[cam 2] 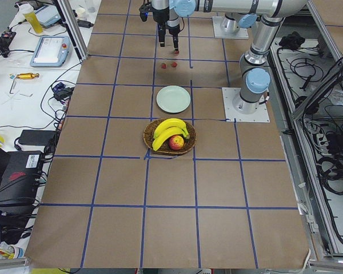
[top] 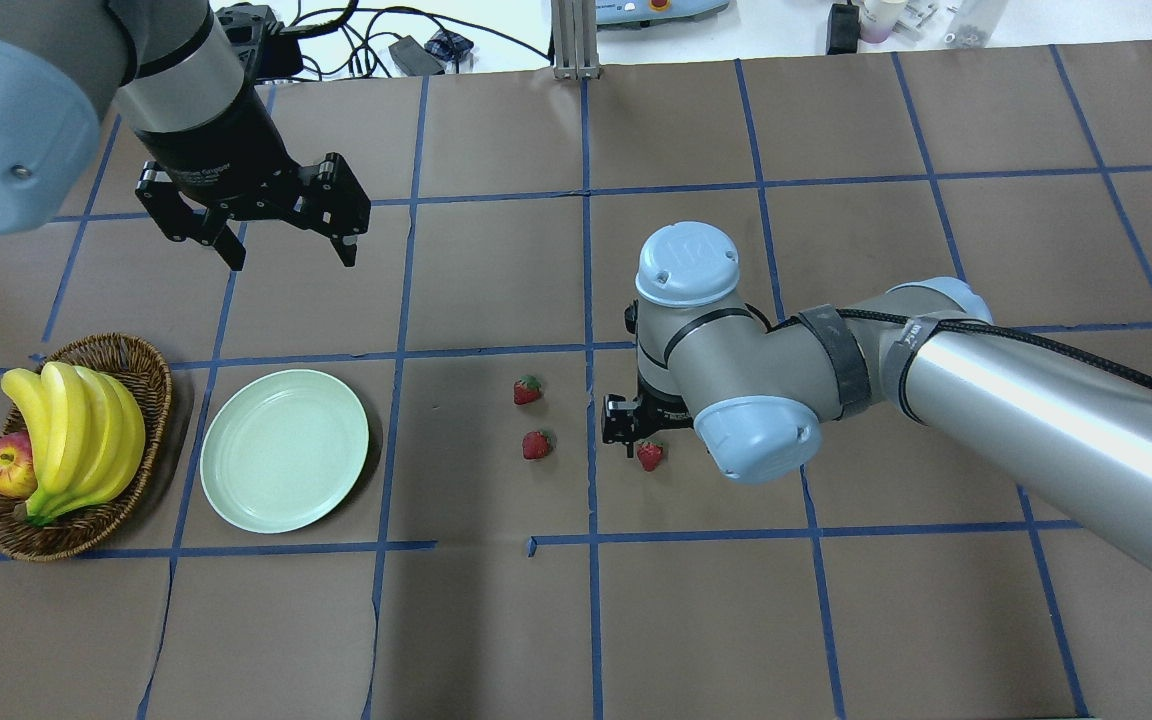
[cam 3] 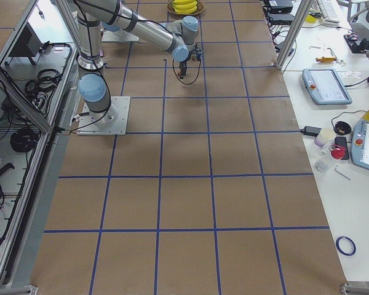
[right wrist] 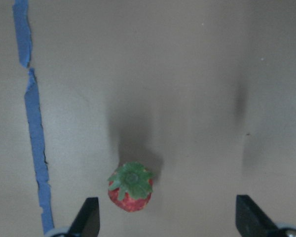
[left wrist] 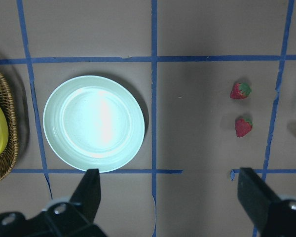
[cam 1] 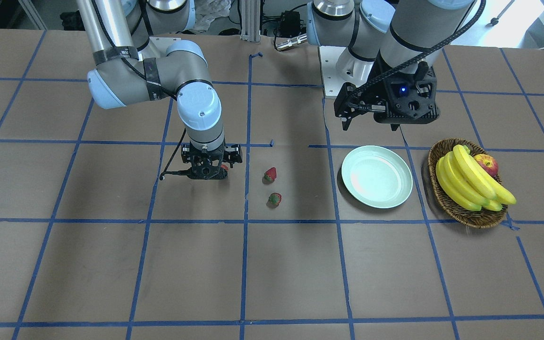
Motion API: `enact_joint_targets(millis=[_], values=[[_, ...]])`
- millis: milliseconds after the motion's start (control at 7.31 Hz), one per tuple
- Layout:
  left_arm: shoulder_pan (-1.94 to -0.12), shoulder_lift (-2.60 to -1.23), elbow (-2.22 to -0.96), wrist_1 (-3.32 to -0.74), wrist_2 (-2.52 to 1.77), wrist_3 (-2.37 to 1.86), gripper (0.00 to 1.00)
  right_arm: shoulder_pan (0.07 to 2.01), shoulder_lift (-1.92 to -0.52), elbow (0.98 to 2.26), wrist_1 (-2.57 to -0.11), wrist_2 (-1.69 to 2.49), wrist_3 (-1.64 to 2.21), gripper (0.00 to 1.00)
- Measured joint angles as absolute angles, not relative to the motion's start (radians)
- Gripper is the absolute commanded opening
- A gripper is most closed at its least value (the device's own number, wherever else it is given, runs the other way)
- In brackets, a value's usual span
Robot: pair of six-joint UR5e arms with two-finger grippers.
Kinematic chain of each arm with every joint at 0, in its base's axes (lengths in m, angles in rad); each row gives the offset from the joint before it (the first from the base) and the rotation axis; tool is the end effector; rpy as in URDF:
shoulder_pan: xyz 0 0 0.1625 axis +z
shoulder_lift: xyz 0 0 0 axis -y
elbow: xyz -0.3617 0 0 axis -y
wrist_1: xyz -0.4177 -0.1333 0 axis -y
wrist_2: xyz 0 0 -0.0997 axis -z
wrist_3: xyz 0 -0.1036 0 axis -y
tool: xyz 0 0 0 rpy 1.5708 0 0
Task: Collect all strawberries into plate
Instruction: 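Grasp the last scattered strawberry with the right gripper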
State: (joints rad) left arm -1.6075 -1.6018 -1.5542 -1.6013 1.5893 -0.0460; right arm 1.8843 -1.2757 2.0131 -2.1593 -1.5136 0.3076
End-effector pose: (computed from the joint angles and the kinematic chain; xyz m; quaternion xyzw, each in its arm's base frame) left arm -0.1505 -0.5186 0.4101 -0.0044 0.9997 0.0220 0.0102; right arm 0.2859 -0.4304 0.1106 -0.0008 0.9968 0.0795 0.0044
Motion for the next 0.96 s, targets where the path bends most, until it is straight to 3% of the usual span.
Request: enact_joint_targets(millis=[137, 274, 411, 547, 684, 958], values=[[-1.607, -1.602, -1.555, -1.601, 1.589, -0.046, 1.0, 1.886, -1.273, 2.021, -2.176, -1.494, 0.324, 0.77], [-1.608, -1.603, -1.555, -1.601, 1.589, -0.046, 1.0, 1.887, -1.264, 2.034, -2.206, -1.474, 0.335, 0.6], [-1.608, -1.603, -1.555, -1.601, 1.589, -0.046, 1.0, 1.888, -1.254, 2.048, -2.239, -1.45, 0.341, 0.3], [-1.608, -1.603, -1.555, -1.602, 1.589, -0.046, 1.0, 1.888, -1.248, 2.055, -2.263, -1.44, 0.342, 0.12], [-1.608, -1.604, -1.556, -1.602, 1.589, -0.046, 1.0, 1.889, -1.246, 2.055, -2.276, -1.448, 0.339, 0.03], [-1.608, -1.603, -1.557, -1.603, 1.589, -0.046, 1.0, 1.895, -1.248, 2.031, -2.281, -1.489, 0.334, 0.01]])
